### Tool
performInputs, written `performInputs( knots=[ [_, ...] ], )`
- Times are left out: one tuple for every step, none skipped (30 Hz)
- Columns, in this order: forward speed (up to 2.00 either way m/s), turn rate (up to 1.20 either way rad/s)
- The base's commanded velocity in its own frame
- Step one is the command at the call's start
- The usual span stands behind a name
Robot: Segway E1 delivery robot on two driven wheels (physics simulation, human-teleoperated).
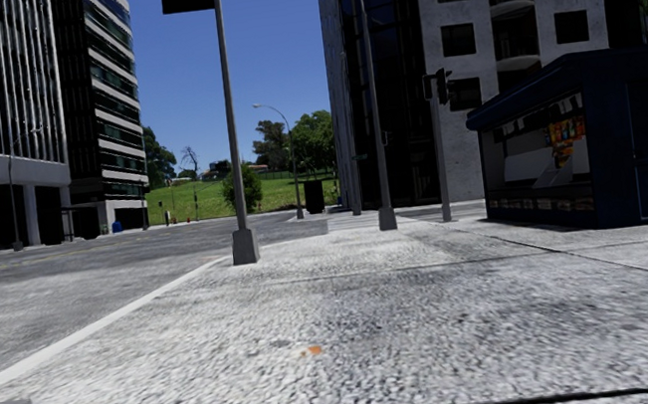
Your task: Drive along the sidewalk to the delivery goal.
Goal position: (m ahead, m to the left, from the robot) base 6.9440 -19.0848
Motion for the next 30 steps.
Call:
performInputs(
  knots=[
    [2.0, 0.0],
    [2.0, 0.0],
    [2.0, 0.0],
    [2.0, 0.0],
    [2.0, 0.0],
    [2.0, 0.0],
    [2.0, 0.0],
    [2.0, 0.0],
    [2.0, 0.0],
    [2.0, 0.0],
    [2.0, 0.0],
    [2.0, 0.0],
    [2.0, 0.0],
    [2.0, 0.0],
    [2.0, 0.0],
    [2.0, 0.0],
    [2.0, 0.0],
    [2.0, 0.0],
    [2.0, 0.0],
    [2.0, 0.0],
    [2.0, 0.0],
    [2.0, 0.0],
    [2.0, 0.0],
    [2.0, 0.0],
    [2.0, 0.0],
    [2.0, 0.0],
    [2.0, 0.0],
    [2.0, 0.0],
    [2.0, 0.0],
    [2.0, 0.0]
  ],
)
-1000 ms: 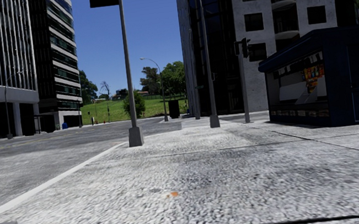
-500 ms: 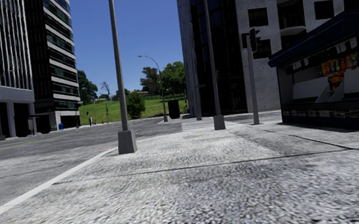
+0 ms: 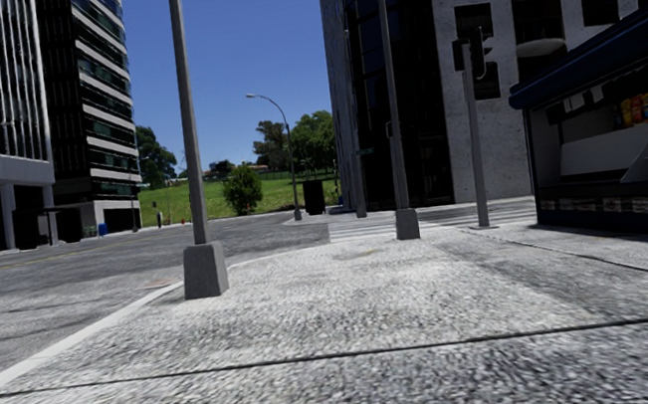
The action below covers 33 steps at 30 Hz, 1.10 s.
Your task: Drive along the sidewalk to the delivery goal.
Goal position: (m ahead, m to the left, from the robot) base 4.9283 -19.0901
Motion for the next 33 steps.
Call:
performInputs(
  knots=[
    [2.0, 0.0],
    [2.0, 0.0],
    [2.0, 0.0],
    [2.0, 0.0],
    [2.0, 0.0],
    [2.0, 0.0],
    [2.0, 0.0],
    [2.0, -1.05],
    [2.0, -1.2],
    [2.0, -1.2],
    [2.0, -1.2],
    [2.0, -1.2],
    [2.0, -1.2],
    [2.0, -1.2],
    [2.0, -1.2],
    [2.0, -1.2],
    [2.0, -1.2],
    [2.0, -1.2],
    [2.0, -1.2],
    [2.0, -1.2],
    [2.0, -1.2],
    [2.0, -1.2],
    [2.0, -1.2],
    [2.0, -1.2],
    [2.0, -1.2],
    [2.0, -1.2],
    [2.0, -1.2],
    [2.0, -1.2],
    [2.0, -1.2],
    [2.0, -1.2],
    [2.0, -1.2],
    [2.0, -1.2],
    [2.0, -1.2]
  ],
)
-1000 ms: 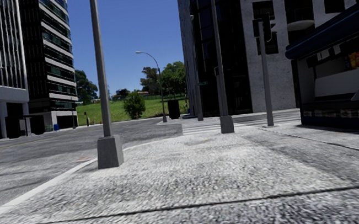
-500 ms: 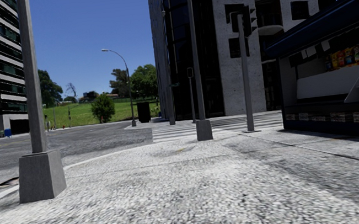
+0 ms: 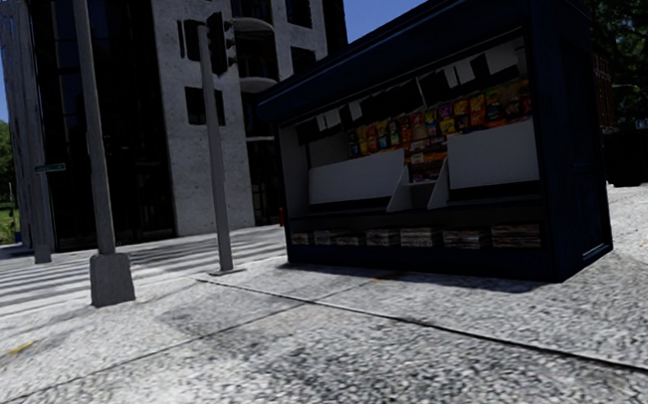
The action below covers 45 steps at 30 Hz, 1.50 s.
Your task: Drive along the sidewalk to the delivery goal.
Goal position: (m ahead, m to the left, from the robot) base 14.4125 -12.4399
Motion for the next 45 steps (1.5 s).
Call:
performInputs(
  knots=[
    [2.0, -1.2],
    [2.0, -1.2],
    [2.0, -1.2],
    [2.0, -1.2],
    [2.0, -1.2],
    [2.0, -1.2],
    [2.0, -1.2],
    [2.0, -1.2],
    [2.0, -1.2],
    [2.0, -1.2],
    [2.0, -1.2],
    [2.0, -1.2],
    [2.0, -1.2],
    [2.0, -1.2],
    [2.0, -1.2],
    [2.0, -1.2],
    [2.0, -1.2],
    [2.0, -1.2],
    [2.0, -1.2],
    [2.0, -0.83],
    [2.0, 0.0],
    [2.0, 0.0],
    [2.0, 0.0],
    [2.0, 0.0],
    [2.0, 0.0],
    [2.0, 0.0],
    [2.0, 0.0],
    [2.0, 0.0],
    [2.0, 0.0],
    [2.0, 0.0],
    [2.0, 0.0],
    [2.0, 0.0],
    [2.0, 0.0],
    [2.0, 0.0],
    [2.0, 0.0],
    [2.0, 0.0],
    [2.0, 0.0],
    [2.0, 0.0],
    [2.0, 0.0],
    [2.0, 0.0],
    [2.0, 0.0],
    [2.0, 0.0],
    [2.0, 0.0],
    [2.0, 0.0],
    [2.0, 0.0]
  ],
)
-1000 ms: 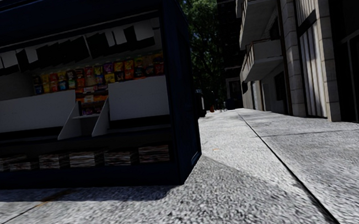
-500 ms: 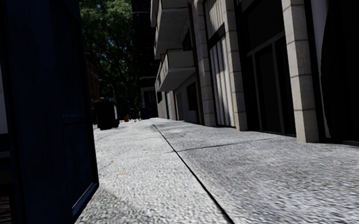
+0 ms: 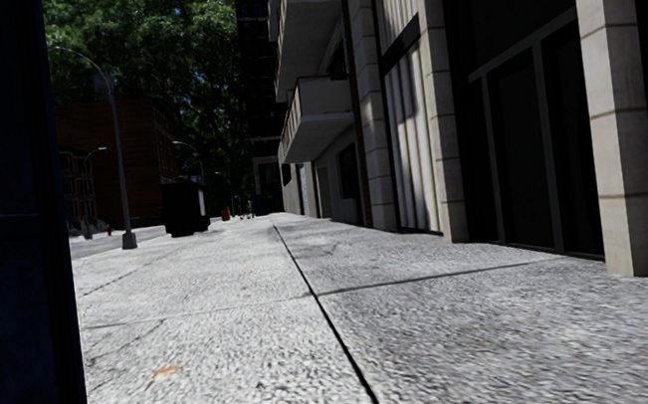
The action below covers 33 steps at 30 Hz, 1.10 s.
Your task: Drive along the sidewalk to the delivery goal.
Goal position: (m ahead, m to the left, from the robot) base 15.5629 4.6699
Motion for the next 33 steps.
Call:
performInputs(
  knots=[
    [2.0, 0.0],
    [2.0, 0.0],
    [2.0, 0.0],
    [2.0, 0.0],
    [2.0, 0.0],
    [2.0, 0.0],
    [2.0, 0.12],
    [2.0, 0.12],
    [2.0, 0.3],
    [2.0, 0.54],
    [2.0, 0.98],
    [2.0, 1.13],
    [2.0, 1.13],
    [2.0, 1.17],
    [2.0, 0.27],
    [2.0, 0.07],
    [2.0, 0.02],
    [2.0, 0.0],
    [2.0, 0.0],
    [2.0, 0.0],
    [2.0, 0.0],
    [2.0, 0.0],
    [2.0, 0.0],
    [2.0, 0.0],
    [2.0, 0.0],
    [2.0, 0.0],
    [2.0, 0.0],
    [2.0, 0.0],
    [2.0, 0.0],
    [2.0, 0.0],
    [2.0, 0.0],
    [2.0, 0.0],
    [2.0, 0.0]
  ],
)
